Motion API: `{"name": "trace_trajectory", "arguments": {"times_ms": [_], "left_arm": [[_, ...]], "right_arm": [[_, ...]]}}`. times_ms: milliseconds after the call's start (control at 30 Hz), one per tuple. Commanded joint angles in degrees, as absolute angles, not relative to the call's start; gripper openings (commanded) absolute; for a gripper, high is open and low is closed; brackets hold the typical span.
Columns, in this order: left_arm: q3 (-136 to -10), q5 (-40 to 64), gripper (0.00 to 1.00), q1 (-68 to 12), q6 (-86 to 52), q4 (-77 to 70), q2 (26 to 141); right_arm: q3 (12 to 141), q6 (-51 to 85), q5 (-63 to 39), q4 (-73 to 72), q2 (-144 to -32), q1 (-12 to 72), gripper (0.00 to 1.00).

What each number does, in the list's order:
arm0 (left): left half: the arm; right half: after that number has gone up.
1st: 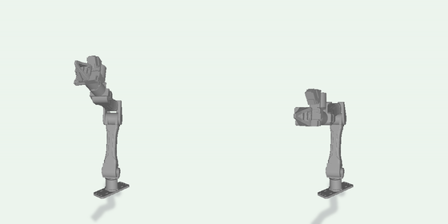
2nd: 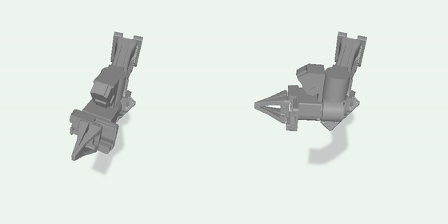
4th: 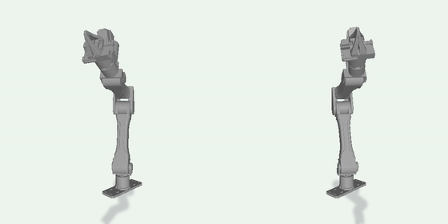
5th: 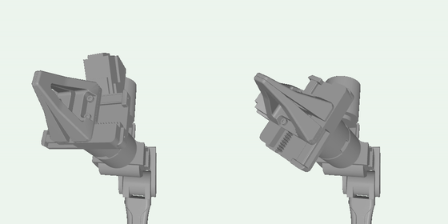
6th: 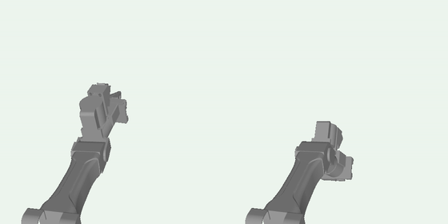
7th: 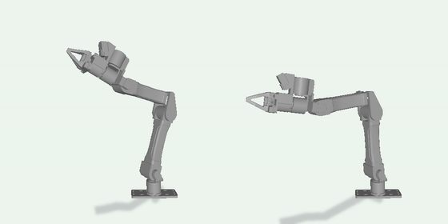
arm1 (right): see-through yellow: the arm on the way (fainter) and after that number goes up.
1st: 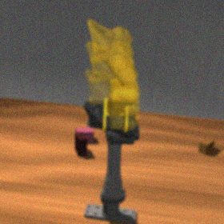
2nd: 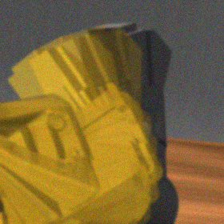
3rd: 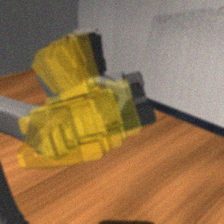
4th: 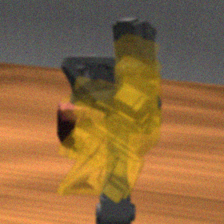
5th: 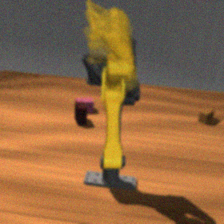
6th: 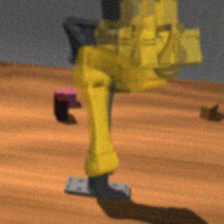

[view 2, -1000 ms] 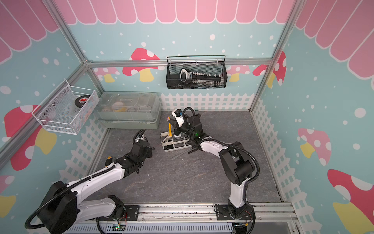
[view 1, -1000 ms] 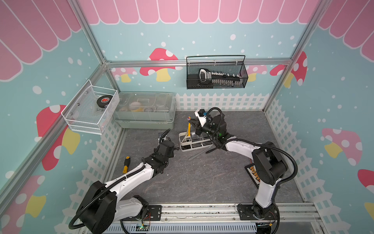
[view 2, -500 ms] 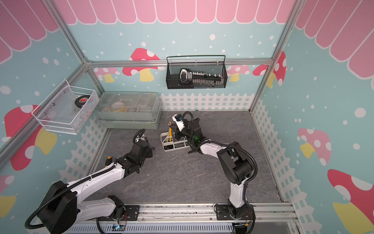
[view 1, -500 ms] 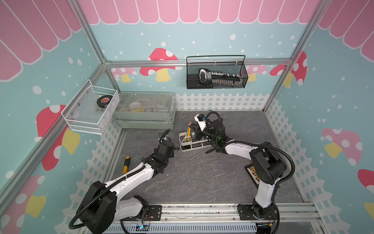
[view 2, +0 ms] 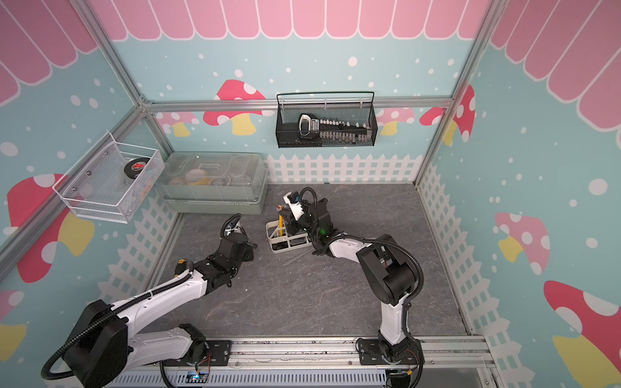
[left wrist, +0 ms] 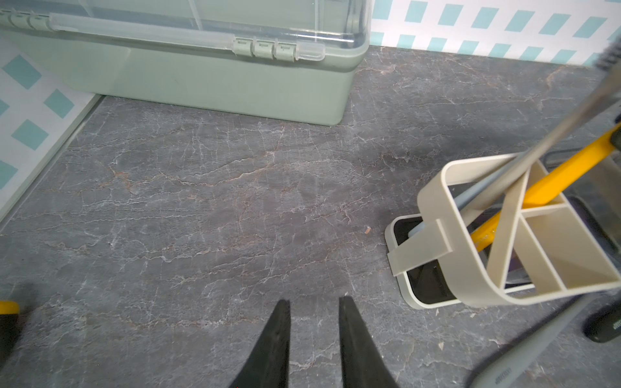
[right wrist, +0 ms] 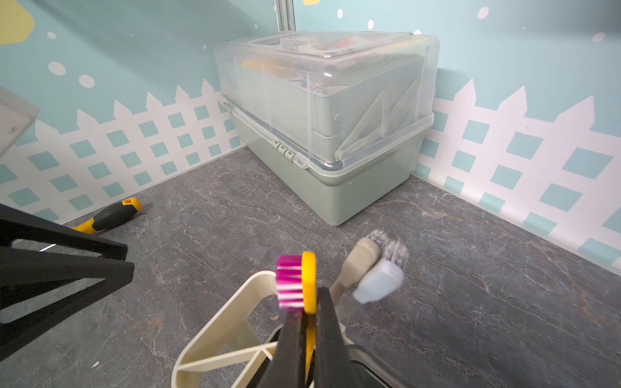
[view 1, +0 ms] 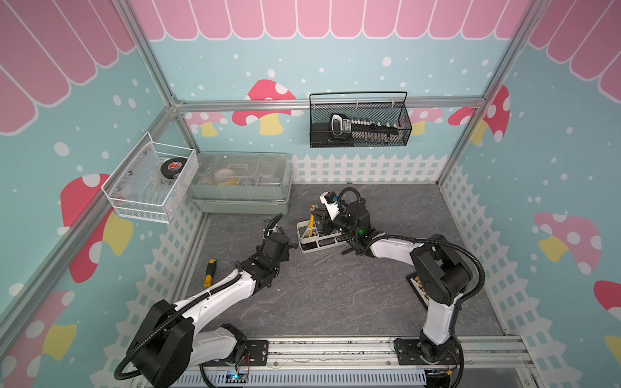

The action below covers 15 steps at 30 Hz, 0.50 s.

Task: Place the toothbrush into the toothbrush holder
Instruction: Place the toothbrush in the toothbrush holder.

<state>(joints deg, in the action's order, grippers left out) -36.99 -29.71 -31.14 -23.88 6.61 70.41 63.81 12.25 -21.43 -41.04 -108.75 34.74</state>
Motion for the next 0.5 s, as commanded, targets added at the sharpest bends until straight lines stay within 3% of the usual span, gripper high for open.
{"name": "trace_trajectory", "arguments": {"times_ms": [0,467], "left_arm": [[-36.50,-29.36,0.26,-30.83,-25.53,5.62,70.03],[-36.47,-28.65,0.26,-30.77,-25.69,5.45,70.26]], "right_arm": [[62.87,12.56,-20.49,-41.95,-110.65,35.51,0.00],[60.32,11.95,-18.57,-42.89,-109.68,35.87,0.00]]}}
